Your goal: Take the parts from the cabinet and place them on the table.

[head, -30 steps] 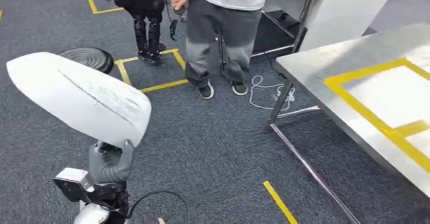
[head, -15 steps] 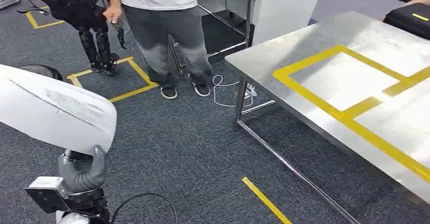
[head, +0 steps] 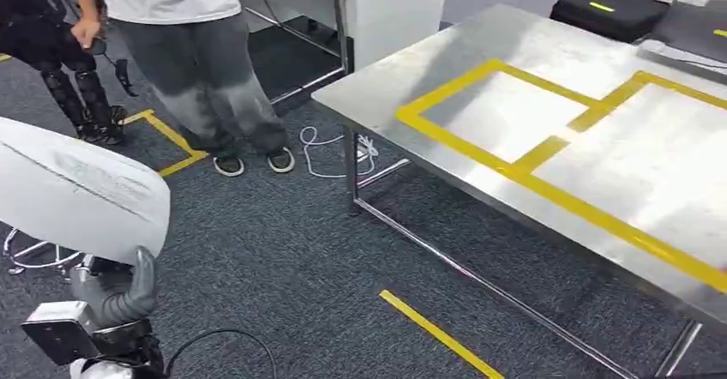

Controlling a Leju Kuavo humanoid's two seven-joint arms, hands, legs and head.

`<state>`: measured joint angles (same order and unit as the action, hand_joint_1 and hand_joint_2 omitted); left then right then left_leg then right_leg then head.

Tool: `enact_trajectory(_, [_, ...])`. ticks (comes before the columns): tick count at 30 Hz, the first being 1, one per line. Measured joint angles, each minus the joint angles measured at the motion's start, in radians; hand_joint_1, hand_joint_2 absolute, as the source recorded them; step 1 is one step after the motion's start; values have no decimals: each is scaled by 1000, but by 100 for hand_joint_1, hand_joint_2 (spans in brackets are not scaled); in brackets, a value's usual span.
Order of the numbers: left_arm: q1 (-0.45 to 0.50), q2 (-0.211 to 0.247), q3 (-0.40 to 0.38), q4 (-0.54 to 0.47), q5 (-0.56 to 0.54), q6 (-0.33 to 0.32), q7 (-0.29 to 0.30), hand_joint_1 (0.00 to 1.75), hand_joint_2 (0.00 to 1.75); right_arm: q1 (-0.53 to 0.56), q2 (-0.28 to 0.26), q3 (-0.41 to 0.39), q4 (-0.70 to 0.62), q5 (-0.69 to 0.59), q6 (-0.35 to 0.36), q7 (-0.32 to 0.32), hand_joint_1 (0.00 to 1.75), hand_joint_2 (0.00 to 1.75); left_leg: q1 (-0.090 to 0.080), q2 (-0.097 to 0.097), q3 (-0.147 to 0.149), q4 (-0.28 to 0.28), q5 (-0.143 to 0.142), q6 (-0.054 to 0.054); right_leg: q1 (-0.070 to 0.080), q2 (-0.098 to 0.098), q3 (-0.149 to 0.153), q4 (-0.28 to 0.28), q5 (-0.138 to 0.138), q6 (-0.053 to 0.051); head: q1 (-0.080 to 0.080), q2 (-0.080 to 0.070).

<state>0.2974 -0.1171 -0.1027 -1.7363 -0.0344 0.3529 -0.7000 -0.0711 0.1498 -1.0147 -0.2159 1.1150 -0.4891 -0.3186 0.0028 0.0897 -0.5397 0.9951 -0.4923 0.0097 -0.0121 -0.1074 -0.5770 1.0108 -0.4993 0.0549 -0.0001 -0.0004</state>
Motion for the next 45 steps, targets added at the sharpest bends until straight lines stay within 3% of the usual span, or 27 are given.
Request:
enact_trajectory(1, [9, -3, 12, -17, 12, -1, 0, 175, 175, -2, 4, -4, 0, 2, 5, 9, 0, 0, -4, 9, 0, 7, -6, -8, -1, 17, 11, -4, 5, -20, 0, 0])
enact_trajectory(4, [19, -23, 55, -39, 33, -40, -1, 175, 175, 7, 14, -11, 0, 3, 5, 50, 0, 0, -1, 40, 13, 5, -10, -18, 4, 51, 3, 3, 0, -39, -4, 0])
enact_trajectory(5, [26, -29, 69, -46, 21, -52, -1, 175, 175, 9, 16, -17, 0, 1, 5, 62, 0, 0, 3, 34, 12, 21, -29, -27, 0, 66, 8, 1, 4, -47, -6, 0])
enact_trajectory(7, [40, -39, 91, -64, 5, -79, -2, 175, 175, 10, 23, -19, 1, 21, 5, 93, 0, 0, 8, -56, -14, 111, -88, -30, 0, 87, 11, 1, 4, -56, -9, 0])
enact_trajectory(9, [50, -54, 114, -72, 5, -98, -2, 175, 175, 9, 26, -19, 1, 34, 4, 110, 0, 0, 6, -79, -86, 273, -165, -29, 4, 118, 10, 1, 4, -63, -10, 0])
enact_trajectory(10, [52, -60, 123, -72, 7, -109, -2, 175, 175, 10, 28, -19, 1, 28, 4, 113, 0, 0, 5, -80, -109, 317, -178, -27, 7, 130, 11, 1, 4, -65, -9, 0])
enact_trajectory(11, [52, -65, 132, -72, 8, -124, -2, 175, 175, 12, 30, -23, 1, 12, 5, 114, 0, 0, 5, -81, -121, 329, -164, -21, 11, 150, 13, 1, 4, -66, -10, 0])
enact_trajectory(13, [51, -74, 140, -71, 4, -144, -2, 175, 175, 12, 35, -40, 1, -33, 11, 110, 0, 0, 0, -89, -86, 223, -76, -3, 17, 180, 18, 1, 4, -66, -10, 0])
enact_trajectory(14, [51, -76, 140, -71, -10, -151, -2, 175, 175, 10, 39, -53, 1, -63, 18, 103, 0, 0, -4, -110, -51, 130, -21, 9, 18, 195, 20, 1, 4, -66, -9, 0])
enact_trajectory(15, [51, -76, 139, -71, -34, -155, -2, 175, 175, 9, 45, -70, 1, -87, 22, 100, 0, 0, -8, -167, -26, 52, 10, 21, 12, 204, 18, 1, 4, -66, -9, 0])
enact_trajectory(16, [53, -75, 136, -71, -51, -154, -2, 175, 175, 6, 51, -79, 2, -84, 23, 105, 0, 0, -2, -195, -19, 37, 3, 28, 20, 214, 13, 5, 4, -64, -5, 0])
enact_trajectory(18, [55, -74, 127, -72, -63, -151, -2, 175, 175, 5, 54, -82, 3, -64, 25, 116, 0, 0, -9, -176, -16, 24, -1, 24, 6, 240, -1, 3, 11, -51, -11, 0])
enact_trajectory(20, [48, -76, 116, -72, -58, -149, -2, 175, 175, 5, 61, -88, 3, -64, 28, 83, 0, 0, -3, -153, -9, 5, 5, 25, 11, 264, -13, -3, 16, -38, -10, 0])
enact_trajectory(21, [43, -76, 110, -71, -56, -146, -2, 175, 175, 4, 62, -91, 3, -64, 29, 61, 0, 0, 1, -131, 0, -9, 11, 23, 15, 199, -18, 15, 0, -35, -10, 0])
enact_trajectory(23, [45, -76, 108, -70, -52, -145, -2, 175, 175, -6, 62, -91, 3, -64, 32, 48, 0, 0, 1, -101, 0, -11, 10, 28, 12, 128, -74, 130, -71, -24, 0, 0])
enact_trajectory(25, [44, -76, 107, -65, -45, -145, -2, 175, 175, -10, 62, -91, 3, -52, 32, 29, 0, 0, 1, -67, -1, -10, 8, 29, 5, 117, -144, 272, -127, -12, -1, 0])
enact_trajectory(26, [43, -76, 104, -61, -36, -148, -2, 175, 175, -9, 62, -91, 3, -45, 31, 15, 0, 0, 1, -53, 0, -10, 7, 28, 1, 115, -153, 293, -123, -7, 0, 0])
enact_trajectory(27, [40, -76, 103, -56, -30, -151, -2, 175, 175, -9, 62, -91, 3, -44, 30, 0, 0, 0, 3, -40, 1, -9, 6, 26, -2, 111, -136, 264, -95, -2, -1, 0])
enact_trajectory(29, [34, -76, 102, -51, -30, -143, -2, 175, 175, -11, 59, -91, 3, -48, 29, -7, 0, 0, 7, -15, 4, -5, 0, 17, -7, 87, -44, 95, -10, 4, 0, 0])
enact_trajectory(30, [30, -76, 100, -49, -31, -132, -2, 175, 175, -14, 55, -91, 3, -50, 29, -3, 0, 0, 5, -6, 9, -2, -5, 10, -7, 41, 7, 4, 13, 5, 0, 0])
enact_trajectory(31, [29, -76, 98, -49, -32, -124, -2, 175, 175, -19, 55, -91, 3, -49, 30, 5, 0, 0, -3, 2, 9, 1, -10, 2, 2, 21, 18, -9, -2, -5, 3, 0])
enact_trajectory(35, [17, -74, 84, -45, -47, -105, -2, 175, 175, -14, 46, -91, 3, -32, 34, 32, 0, 0, 1, 36, 17, 4, -13, -14, 2, 69, 15, -10, 8, -35, -4, 0])
enact_trajectory(37, [11, -74, 78, -44, -64, -88, -2, 175, 175, -12, 43, -91, 3, -22, 37, 44, 0, 0, 9, -41, 2, 54, -58, -26, -3, 89, 17, -14, 13, -48, -10, 0])
enact_trajectory(39, [12, -73, 75, -42, -69, -80, -2, 175, 175, -14, 43, -90, 3, -13, 38, 53, 0, 0, 10, -73, -67, 212, -137, -29, -2, 116, 14, -14, 16, -54, -11, 0])
enact_trajectory(41, [12, -72, 70, -39, -53, -73, -2, 175, 175, -12, 42, -89, 3, -9, 40, 69, 0, 0, 9, -79, -120, 320, -166, -29, -1, 143, 13, -13, 17, -55, -11, 0])
enact_trajectory(43, [13, -72, 69, -39, -24, -64, -2, 175, 175, -6, 40, -90, 3, -9, 40, 75, 0, 0, 9, -82, -97, 256, -99, -23, -1, 176, 16, -12, 17, -55, -11, 0])
enact_trajectory(45, [13, -72, 69, -39, -4, -66, -2, 175, 175, -3, 40, -90, 3, -12, 40, 72, 0, 0, 11, -118, -26, 88, -4, -14, -1, 204, 19, -12, 18, -52, -11, 0])
